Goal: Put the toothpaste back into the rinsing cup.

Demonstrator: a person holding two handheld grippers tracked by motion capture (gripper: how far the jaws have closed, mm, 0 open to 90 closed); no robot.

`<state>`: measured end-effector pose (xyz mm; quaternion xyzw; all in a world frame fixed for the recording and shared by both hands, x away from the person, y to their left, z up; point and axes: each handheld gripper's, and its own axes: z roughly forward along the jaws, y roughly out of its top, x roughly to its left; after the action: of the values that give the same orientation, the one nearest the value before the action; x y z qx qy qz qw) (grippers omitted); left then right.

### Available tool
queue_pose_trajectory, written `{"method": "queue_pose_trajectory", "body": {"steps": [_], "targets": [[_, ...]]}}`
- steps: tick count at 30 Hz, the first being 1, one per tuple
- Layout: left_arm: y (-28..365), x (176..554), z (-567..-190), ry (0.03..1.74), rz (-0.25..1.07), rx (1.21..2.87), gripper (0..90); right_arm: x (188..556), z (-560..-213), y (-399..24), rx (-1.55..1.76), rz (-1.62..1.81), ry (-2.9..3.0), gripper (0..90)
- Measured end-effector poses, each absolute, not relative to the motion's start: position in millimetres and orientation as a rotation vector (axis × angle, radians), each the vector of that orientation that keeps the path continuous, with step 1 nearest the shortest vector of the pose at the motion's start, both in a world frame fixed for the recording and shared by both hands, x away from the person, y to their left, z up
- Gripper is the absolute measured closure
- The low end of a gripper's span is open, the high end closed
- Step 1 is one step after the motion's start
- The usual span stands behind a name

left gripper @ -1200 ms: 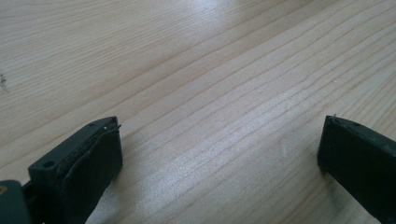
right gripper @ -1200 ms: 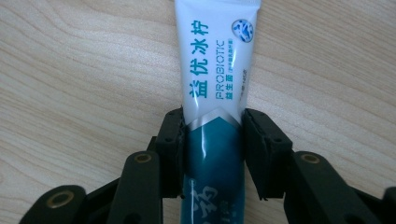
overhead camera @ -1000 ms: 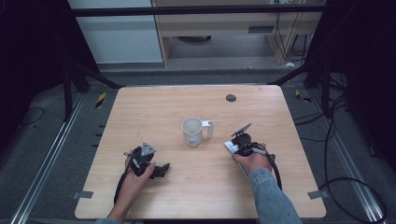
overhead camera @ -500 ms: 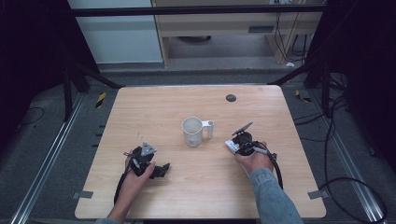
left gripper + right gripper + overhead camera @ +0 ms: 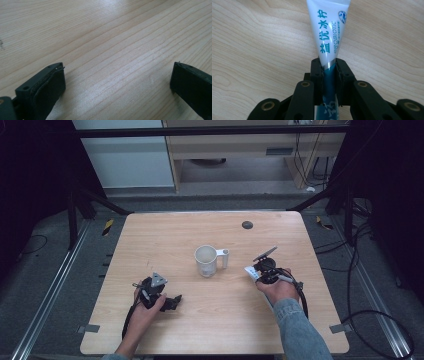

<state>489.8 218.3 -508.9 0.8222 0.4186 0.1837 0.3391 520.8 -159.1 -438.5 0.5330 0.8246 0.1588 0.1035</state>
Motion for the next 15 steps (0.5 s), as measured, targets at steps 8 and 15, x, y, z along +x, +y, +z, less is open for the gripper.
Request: {"method": "queue_pose_trajectory", "body": {"steps": [8, 15], "targets": [[218.3, 489.8, -508.9, 1.090, 0.478, 2.141, 0.0, 519.3, -416.8, -160.7, 1.558, 0.530, 2.407, 78.1], [218.2, 489.7, -508.9, 1.090, 0.479, 2.140, 0.0, 516.6, -409.3, -156.9, 1.552, 0.607, 2.401, 78.1]]}}
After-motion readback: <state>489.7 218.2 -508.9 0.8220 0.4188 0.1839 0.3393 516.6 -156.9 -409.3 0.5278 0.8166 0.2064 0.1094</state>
